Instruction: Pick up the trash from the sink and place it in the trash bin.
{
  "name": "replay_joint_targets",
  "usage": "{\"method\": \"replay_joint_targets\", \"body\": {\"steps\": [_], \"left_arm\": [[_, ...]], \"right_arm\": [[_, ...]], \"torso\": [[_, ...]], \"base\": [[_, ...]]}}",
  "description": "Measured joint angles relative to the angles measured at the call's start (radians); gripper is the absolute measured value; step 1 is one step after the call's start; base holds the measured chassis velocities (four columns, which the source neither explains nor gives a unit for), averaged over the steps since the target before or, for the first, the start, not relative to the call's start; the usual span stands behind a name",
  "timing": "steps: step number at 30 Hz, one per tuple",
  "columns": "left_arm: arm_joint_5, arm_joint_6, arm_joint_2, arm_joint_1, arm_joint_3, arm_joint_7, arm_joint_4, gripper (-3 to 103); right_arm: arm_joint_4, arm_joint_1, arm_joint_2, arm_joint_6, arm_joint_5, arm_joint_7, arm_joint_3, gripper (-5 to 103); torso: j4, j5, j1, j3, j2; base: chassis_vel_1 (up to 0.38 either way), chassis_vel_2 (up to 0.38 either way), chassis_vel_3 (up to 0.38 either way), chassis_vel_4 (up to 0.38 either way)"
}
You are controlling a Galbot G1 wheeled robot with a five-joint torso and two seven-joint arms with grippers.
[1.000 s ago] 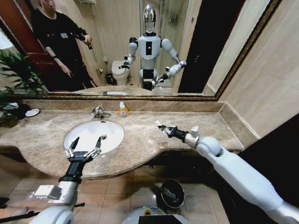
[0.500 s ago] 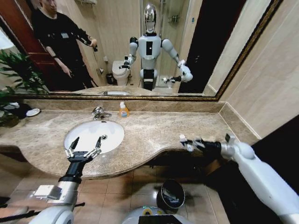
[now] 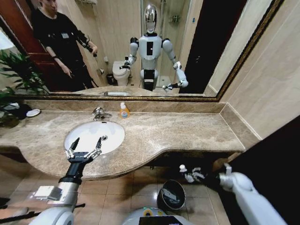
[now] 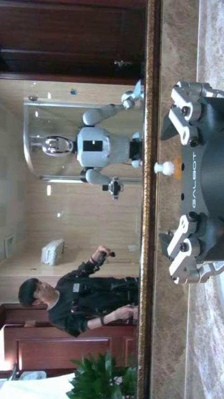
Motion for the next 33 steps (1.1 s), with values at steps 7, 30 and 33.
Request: {"method": "replay_joint_targets", "body": {"steps": [7,30,33], "left_arm": [[0.000,0.000,0.000,0.000,0.000,0.000,0.000,100],[0.000,0.000,0.000,0.000,0.000,0.000,0.000,100],[0.000,0.000,0.000,0.000,0.000,0.000,0.000,100]], "right_arm": [[-0.144,0.008,0.117,0.157,-0.177,0.267,0.025,0],[-0.400,0.057,0.198,0.365,-0.364,0.566,-0.038,48],[-0.386,0.054,0.192,0.374,-0.358,0.541,-0.031,59]], "torso": [[0.0000,-0.0006,0.000,0.000,0.000],[0.0001,0.0001,0.000,0.000,0.000],[0.0001,0.0003,0.000,0.000,0.000]], "base": [[0.000,0.000,0.000,0.000],[0.000,0.000,0.000,0.000],[0.000,0.000,0.000,0.000]]}}
